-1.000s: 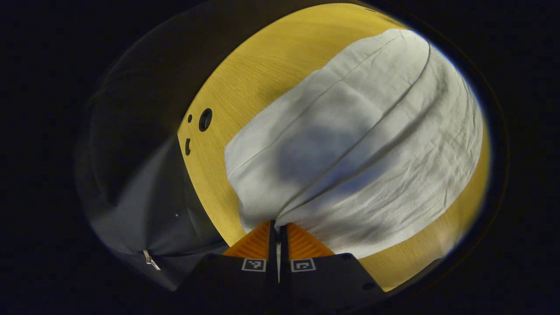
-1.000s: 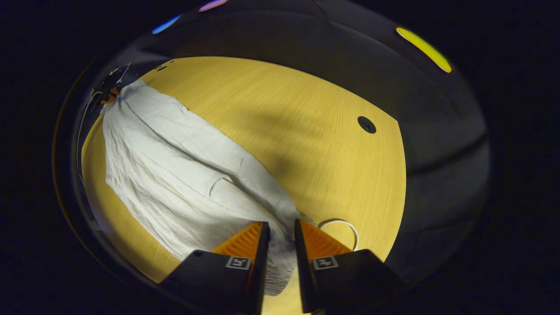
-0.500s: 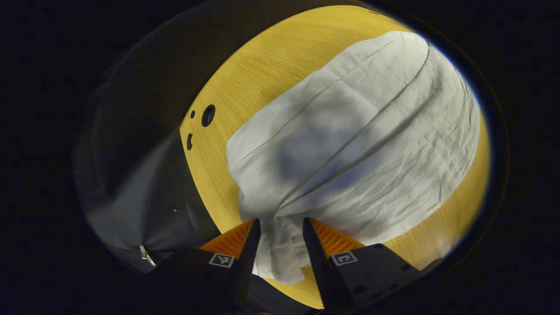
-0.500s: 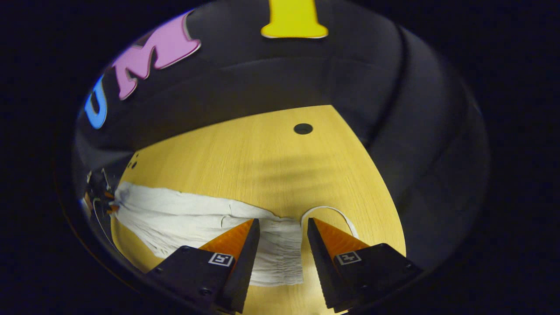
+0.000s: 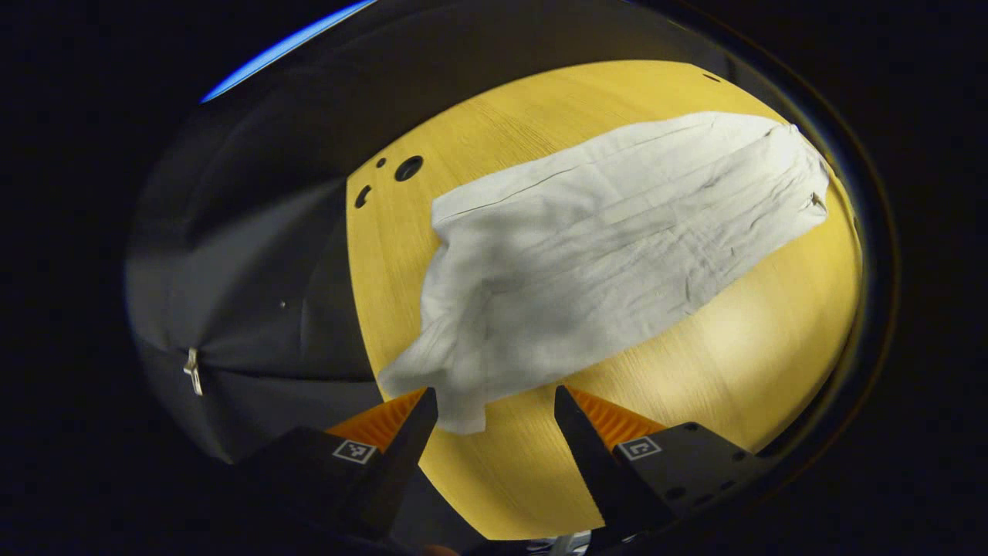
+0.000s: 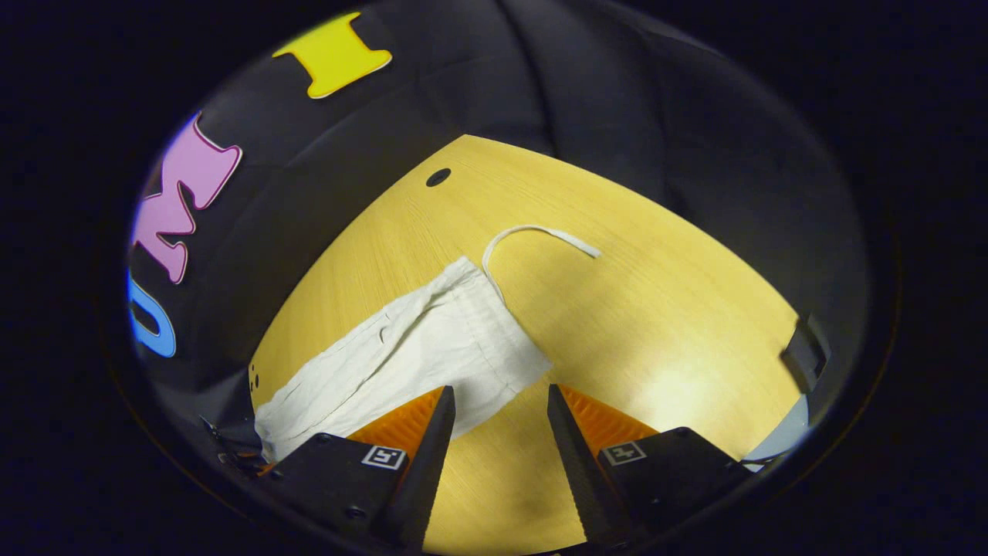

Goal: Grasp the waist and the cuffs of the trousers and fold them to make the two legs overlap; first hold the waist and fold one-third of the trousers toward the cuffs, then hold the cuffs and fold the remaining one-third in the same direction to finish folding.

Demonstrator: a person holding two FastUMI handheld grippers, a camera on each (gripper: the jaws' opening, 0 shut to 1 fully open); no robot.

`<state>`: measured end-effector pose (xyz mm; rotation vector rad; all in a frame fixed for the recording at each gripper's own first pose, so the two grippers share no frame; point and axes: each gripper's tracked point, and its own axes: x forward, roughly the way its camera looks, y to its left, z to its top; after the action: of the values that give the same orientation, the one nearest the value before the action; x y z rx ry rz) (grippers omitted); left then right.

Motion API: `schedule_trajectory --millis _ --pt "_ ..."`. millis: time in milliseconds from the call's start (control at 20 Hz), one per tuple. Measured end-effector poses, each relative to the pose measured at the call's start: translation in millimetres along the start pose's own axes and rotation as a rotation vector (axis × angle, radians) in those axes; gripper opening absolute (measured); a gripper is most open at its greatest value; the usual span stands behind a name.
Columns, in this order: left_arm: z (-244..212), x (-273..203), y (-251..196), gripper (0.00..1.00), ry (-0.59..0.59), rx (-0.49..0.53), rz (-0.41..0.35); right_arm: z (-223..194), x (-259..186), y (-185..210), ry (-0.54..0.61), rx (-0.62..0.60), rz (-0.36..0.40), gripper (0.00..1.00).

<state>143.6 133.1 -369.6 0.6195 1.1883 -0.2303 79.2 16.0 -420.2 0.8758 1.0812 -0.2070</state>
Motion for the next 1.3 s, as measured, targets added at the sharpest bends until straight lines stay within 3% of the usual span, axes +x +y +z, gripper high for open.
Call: schedule_trajectory --millis 450,750,800,900,1050,1100,1150,1200,1300 --pt "-36.6 -66.6 3.9 0.98 -0.215 -0.408 0.068 -4.5 29.7 2.6 -0.019 0.27 0.001 0.77" --pt "-24.9 -86.0 -28.2 0.98 -0.338 -0.752 0.041 8.5 38.0 4.7 -0.057 0.38 0.062 0.76" --pt "-20.9 -87.4 -34.2 0.98 -0.349 -0.811 0.035 12.8 36.1 1.8 -0.059 0.402 0.073 0.72" --pt "-6.7 -94.8 -40.9 0.98 -0.384 -0.92 0.023 16.5 36.0 -0.4 -0.052 0.453 0.077 0.76" --pt "31.4 -113.9 -37.4 0.99 -0.481 -1.039 -0.014 14.7 33.7 -10.0 -0.032 0.512 0.087 0.58" --pt "41.1 -119.7 -34.6 0.97 -0.507 -1.068 -0.024 15.9 32.2 -14.1 -0.018 0.53 0.096 0.42" --pt "46.9 -121.3 -36.7 0.96 -0.522 -1.089 -0.041 15.3 34.2 -14.3 -0.02 0.55 0.105 0.41" --pt "48.0 -122.4 -38.9 0.96 -0.52 -1.105 -0.056 15.5 36.1 -13.7 -0.028 0.56 0.111 0.21" --pt "48.1 -116.5 -52.9 0.96 -0.479 -1.136 -0.099 14.2 33.6 -14.2 -0.037 0.527 0.114 0.16"
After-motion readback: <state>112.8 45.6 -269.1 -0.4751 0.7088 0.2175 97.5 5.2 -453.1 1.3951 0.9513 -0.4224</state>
